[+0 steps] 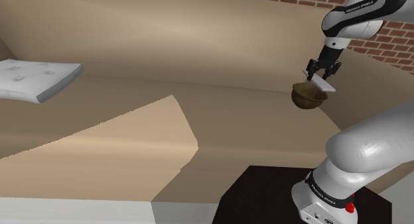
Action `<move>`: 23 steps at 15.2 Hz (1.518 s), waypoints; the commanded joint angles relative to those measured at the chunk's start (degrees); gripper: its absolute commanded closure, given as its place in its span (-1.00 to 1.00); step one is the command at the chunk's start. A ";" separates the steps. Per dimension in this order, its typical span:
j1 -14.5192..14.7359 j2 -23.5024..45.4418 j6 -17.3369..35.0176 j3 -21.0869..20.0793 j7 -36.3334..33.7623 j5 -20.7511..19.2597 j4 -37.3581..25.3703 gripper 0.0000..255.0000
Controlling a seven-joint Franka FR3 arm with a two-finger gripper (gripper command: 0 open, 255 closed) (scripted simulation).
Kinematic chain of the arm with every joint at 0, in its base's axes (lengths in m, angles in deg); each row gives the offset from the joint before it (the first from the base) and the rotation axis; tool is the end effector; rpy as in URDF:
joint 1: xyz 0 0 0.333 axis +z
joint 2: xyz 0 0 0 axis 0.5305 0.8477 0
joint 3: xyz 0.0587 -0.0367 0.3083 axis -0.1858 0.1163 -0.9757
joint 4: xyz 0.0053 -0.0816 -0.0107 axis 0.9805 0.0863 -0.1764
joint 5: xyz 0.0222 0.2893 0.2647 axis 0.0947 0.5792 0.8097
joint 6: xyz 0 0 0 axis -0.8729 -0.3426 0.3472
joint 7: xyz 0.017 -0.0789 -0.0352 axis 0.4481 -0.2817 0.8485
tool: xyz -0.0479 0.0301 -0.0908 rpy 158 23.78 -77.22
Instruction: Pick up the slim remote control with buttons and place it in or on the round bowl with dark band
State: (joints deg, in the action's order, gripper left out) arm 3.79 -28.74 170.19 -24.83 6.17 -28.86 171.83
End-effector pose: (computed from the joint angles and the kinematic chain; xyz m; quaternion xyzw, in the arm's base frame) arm 0.2406 -0.4069 0.4596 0.9239 -0.3824 -0.0099 0.0090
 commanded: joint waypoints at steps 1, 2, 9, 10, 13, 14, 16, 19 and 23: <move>-0.06 0.50 1.58 0.32 0.22 0.04 1.04 1.00; -0.06 0.79 2.39 0.45 0.27 0.08 1.58 1.00; 0.01 3.11 7.90 1.31 0.76 0.62 4.92 1.00; 0.01 3.10 7.90 1.31 0.76 0.62 4.93 1.00; 0.01 3.11 7.90 1.31 0.76 0.62 4.92 1.00; 0.01 3.11 7.90 1.31 0.76 0.62 4.92 1.00; 0.01 3.11 7.90 1.31 0.76 0.62 4.92 1.00; 0.02 3.11 7.90 1.31 0.76 0.62 4.92 -1.00; 0.01 3.11 7.90 1.31 0.76 0.62 4.92 -1.00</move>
State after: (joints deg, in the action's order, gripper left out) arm 3.81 -25.63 178.08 -23.52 6.94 -28.23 176.75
